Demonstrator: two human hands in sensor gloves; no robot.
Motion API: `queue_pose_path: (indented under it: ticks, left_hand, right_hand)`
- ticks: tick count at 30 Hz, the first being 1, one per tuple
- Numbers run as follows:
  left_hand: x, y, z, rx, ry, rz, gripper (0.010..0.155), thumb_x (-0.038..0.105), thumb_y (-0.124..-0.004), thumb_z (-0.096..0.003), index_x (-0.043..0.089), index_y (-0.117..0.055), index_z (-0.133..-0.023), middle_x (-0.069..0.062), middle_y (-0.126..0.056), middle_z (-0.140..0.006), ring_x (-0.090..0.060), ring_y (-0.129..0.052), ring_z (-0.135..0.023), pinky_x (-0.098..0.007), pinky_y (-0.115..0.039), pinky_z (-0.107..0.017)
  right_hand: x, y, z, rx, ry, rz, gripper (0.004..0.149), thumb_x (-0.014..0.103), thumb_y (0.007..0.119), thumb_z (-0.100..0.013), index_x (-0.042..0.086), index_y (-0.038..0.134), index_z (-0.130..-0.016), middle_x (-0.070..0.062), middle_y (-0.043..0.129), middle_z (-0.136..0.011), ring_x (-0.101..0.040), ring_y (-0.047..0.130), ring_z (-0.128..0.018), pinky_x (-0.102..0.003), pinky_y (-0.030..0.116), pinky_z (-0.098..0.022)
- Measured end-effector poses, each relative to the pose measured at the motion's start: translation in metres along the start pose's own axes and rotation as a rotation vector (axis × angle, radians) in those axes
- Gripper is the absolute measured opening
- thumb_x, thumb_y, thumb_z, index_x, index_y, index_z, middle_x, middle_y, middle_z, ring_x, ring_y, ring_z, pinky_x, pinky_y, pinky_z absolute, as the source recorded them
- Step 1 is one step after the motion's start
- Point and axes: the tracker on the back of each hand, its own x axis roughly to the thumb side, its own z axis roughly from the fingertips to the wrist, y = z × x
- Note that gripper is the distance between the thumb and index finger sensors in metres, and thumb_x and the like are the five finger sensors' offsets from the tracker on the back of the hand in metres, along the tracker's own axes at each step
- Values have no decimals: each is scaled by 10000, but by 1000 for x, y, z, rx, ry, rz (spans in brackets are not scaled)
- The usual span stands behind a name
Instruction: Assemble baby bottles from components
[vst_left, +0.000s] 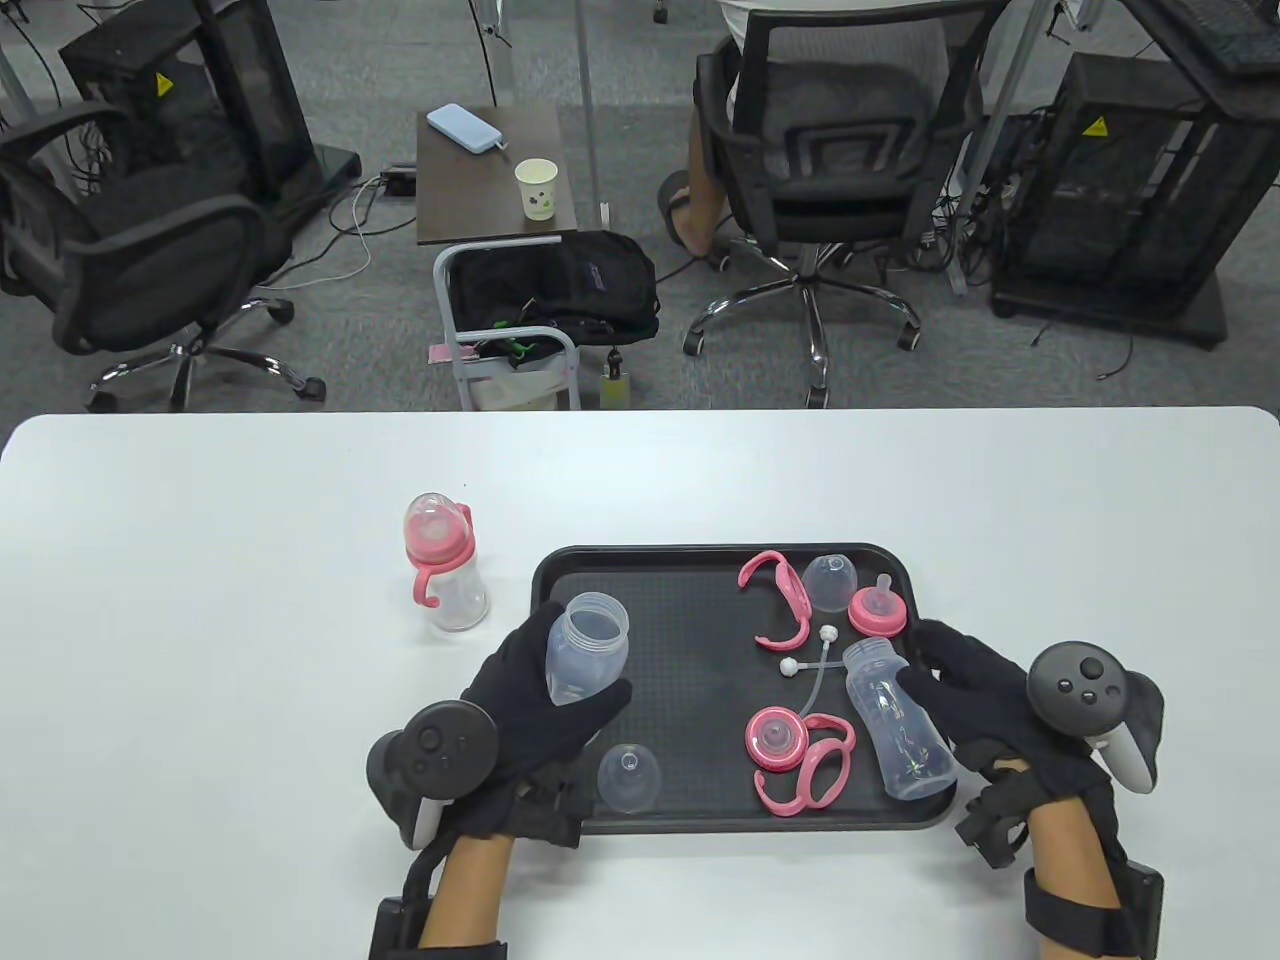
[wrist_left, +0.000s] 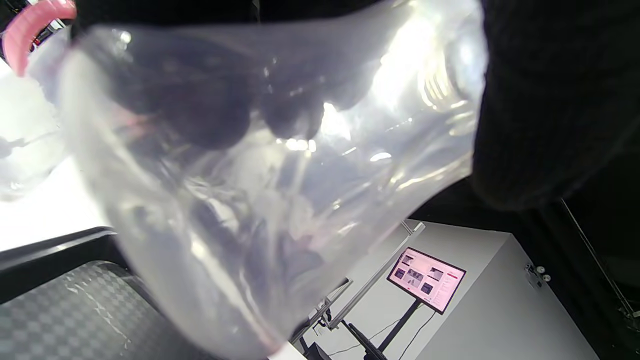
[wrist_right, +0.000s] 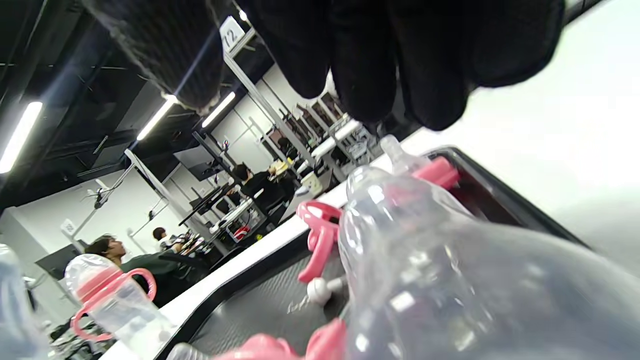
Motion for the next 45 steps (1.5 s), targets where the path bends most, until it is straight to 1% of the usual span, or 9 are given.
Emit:
queue_pose_path:
  ticks: [2, 5, 11, 14, 17, 21, 26, 35, 45]
  left_hand:
    - [-1, 1, 2, 0, -11, -28, 976, 841, -969, -283, 388, -677, -1097, 44, -884, -962, -327, -994, -742, -449, -869, -513]
    - [-2, 0, 3, -21, -18, -52, 977, 846, -969, -277, 390, -687, -1093, 50, -894, -955, -317, -1006, -732, -443, -876, -505]
    - [-3, 1, 5, -38, -29, -33, 974, 845, -980, -263, 408, -694, -1086, 59, -897, -956, -323, -1005, -740, -442, -877, -508]
    - [-6, 3, 5, -43, -15, -10, 975, 841, -982, -265, 402, -694, -1087, 56, -897, -956, -323, -1004, -740, -445, -875, -509]
    - [-11, 6, 5, -36, 6, 10, 974, 840, -985, -262, 400, -703, -1084, 55, -903, -951, -323, -1010, -734, -443, -880, -504]
    - [-20, 7, 3, -32, 44, 40, 975, 837, -986, -266, 398, -698, -1087, 54, -900, -955, -326, -1006, -739, -445, -878, -508]
    - [-25, 6, 1, -45, 69, 51, 975, 836, -985, -271, 391, -699, -1090, 50, -900, -956, -328, -1006, -739, -449, -878, -507]
    - [-22, 1, -1, -85, 64, 26, 974, 834, -983, -278, 381, -701, -1092, 41, -901, -957, -333, -1007, -738, -450, -879, -506]
    - [-21, -3, -1, -113, 70, 6, 975, 833, -983, -277, 375, -705, -1092, 38, -903, -955, -334, -1009, -734, -452, -879, -505]
  right_hand:
    - [19, 3, -6, -21, 2, 75, 660, 486, 815, -567, 65, 670, -1054, -268, 790, -981, -535, 846, -768, -646, 709, -539]
    - [43, 9, -23, 50, 16, 164, 660, 482, 827, -561, 57, 683, -1045, -263, 809, -963, -526, 866, -740, -630, 731, -512]
    - [99, 22, -77, 127, 59, 376, 683, 487, 841, -545, 32, 689, -1032, -249, 856, -914, -494, 920, -642, -572, 780, -420]
    - [112, 34, -102, 135, 100, 502, 651, 484, 855, -534, 39, 740, -995, -224, 904, -864, -472, 950, -583, -538, 801, -366]
    - [113, 52, -130, 155, 160, 631, 629, 489, 866, -519, 51, 778, -962, -200, 941, -818, -451, 971, -537, -498, 816, -319]
    - [109, 70, -152, 164, 228, 693, 614, 504, 868, -512, 57, 812, -930, -187, 969, -777, -436, 986, -490, -478, 822, -283]
    - [105, 91, -165, 180, 262, 762, 591, 506, 871, -511, 59, 843, -897, -173, 995, -735, -417, 1001, -440, -456, 828, -247]
    - [100, 118, -167, 203, 283, 865, 594, 518, 880, -503, 63, 853, -883, -164, 1005, -717, -395, 1009, -405, -436, 832, -223]
    - [101, 129, -166, 166, 250, 902, 507, 440, 918, -496, 84, 877, -855, -137, 1020, -688, -376, 1017, -387, -421, 838, -209]
